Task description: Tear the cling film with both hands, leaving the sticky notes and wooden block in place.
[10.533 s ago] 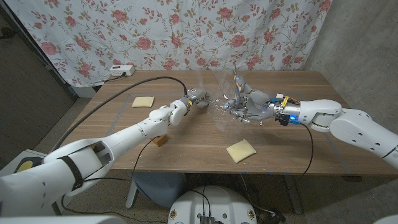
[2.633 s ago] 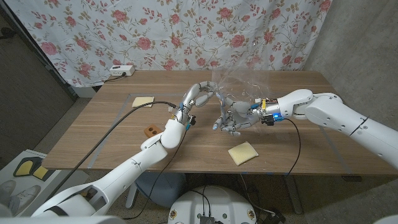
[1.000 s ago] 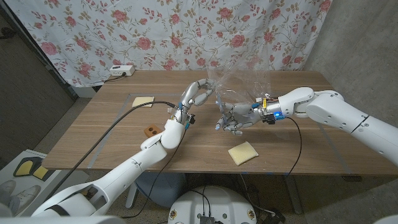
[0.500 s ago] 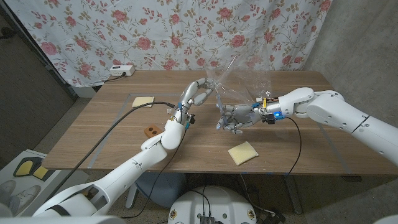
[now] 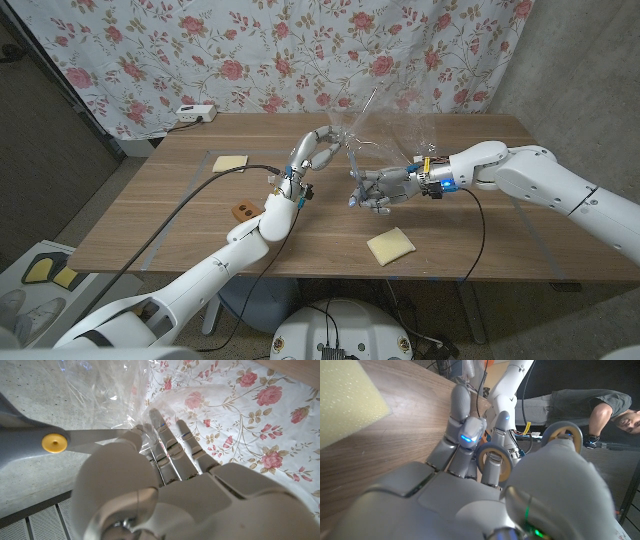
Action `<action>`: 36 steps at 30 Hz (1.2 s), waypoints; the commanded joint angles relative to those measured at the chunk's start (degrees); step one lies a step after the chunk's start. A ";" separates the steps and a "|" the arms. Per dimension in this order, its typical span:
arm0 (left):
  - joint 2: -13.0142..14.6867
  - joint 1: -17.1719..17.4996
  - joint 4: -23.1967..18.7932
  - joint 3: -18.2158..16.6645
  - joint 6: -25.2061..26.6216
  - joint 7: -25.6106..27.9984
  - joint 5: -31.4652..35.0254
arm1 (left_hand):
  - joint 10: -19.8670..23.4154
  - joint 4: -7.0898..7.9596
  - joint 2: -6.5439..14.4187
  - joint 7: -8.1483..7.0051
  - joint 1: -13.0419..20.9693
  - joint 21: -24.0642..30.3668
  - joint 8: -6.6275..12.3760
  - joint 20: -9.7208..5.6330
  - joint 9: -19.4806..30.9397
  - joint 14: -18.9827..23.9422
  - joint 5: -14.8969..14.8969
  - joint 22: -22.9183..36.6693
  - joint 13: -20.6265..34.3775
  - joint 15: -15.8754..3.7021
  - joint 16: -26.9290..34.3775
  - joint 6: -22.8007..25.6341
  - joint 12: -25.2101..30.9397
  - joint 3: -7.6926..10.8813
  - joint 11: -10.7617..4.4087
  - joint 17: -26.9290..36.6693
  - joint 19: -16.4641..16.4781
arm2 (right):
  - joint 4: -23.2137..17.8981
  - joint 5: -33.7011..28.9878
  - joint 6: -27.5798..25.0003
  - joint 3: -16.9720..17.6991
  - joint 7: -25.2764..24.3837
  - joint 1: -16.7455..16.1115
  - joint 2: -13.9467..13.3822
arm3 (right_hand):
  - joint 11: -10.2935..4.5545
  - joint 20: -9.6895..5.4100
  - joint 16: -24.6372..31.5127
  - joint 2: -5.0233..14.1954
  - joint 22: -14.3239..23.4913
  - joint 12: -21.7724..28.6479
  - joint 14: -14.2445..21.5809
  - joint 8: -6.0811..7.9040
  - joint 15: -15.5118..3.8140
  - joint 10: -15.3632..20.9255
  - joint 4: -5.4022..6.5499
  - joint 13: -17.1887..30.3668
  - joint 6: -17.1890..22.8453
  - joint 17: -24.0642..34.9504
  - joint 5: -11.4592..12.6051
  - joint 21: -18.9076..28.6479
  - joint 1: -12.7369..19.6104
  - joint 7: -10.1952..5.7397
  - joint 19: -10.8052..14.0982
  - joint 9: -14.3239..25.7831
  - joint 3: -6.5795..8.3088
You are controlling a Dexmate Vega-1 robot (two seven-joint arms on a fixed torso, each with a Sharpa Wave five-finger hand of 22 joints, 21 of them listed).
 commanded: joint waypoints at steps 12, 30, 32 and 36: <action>-0.71 -0.19 0.46 0.04 -0.23 -0.14 -0.37 | 1.16 0.03 0.12 -0.36 -0.41 0.61 0.01 -0.33 0.41 0.73 0.32 -0.58 0.37 0.09 -0.38 0.85 -0.13 -0.28 -0.72 0.39 -0.36 | 0.68 2.46 0.46 1.73 -2.36 -2.29 -0.30 | -13.62 -3.91 -0.15 13.82 -0.73 2.99 1.79 0.25 -3.19 14.18 -17.45 6.40 0.80 0.22 2.35 3.39 17.57 0.76 0.83 0.72 21.93; -0.70 0.37 -0.71 0.18 1.12 -0.21 -0.10 | 1.30 0.01 0.16 -0.32 -0.47 1.19 -0.21 -0.33 0.50 1.01 0.25 -1.36 0.64 0.10 -0.61 1.03 -0.42 -0.41 -0.73 0.72 -0.63 | 5.53 8.47 5.44 3.91 4.04 -5.78 1.66 | -13.75 -3.82 -3.22 9.75 -3.39 -1.49 1.67 1.89 -3.24 15.28 -15.55 7.63 -0.17 0.11 37.24 8.28 7.63 0.08 -2.60 8.83 38.32; -0.68 0.55 -0.93 0.14 1.30 -0.15 -0.14 | 1.35 0.00 0.16 -0.46 -0.47 1.27 -0.24 -0.35 0.60 1.00 0.24 -1.47 0.71 0.10 -0.67 0.94 -0.43 -0.42 -0.75 0.75 -0.68 | 5.72 8.55 5.93 4.03 4.52 -5.95 1.76 | -13.91 -3.85 -3.40 9.97 -3.64 -1.41 1.82 1.77 -3.25 15.17 -15.37 8.16 -0.21 0.08 38.24 8.58 7.13 -0.06 -2.43 8.94 39.00; -0.66 0.77 -1.18 0.18 1.33 0.24 0.18 | 1.36 0.01 0.18 -0.23 -0.49 1.37 -0.30 -0.40 0.57 1.01 0.22 -1.62 0.71 0.11 -0.73 1.00 -0.53 -0.43 -0.74 0.81 -0.73 | 5.48 8.56 6.30 4.32 4.30 -6.38 1.66 | -14.21 -3.87 -3.68 10.54 -4.16 -1.09 2.04 1.20 -3.28 15.05 -15.00 9.29 -0.25 0.05 39.21 8.92 6.33 -0.08 -2.36 8.47 39.69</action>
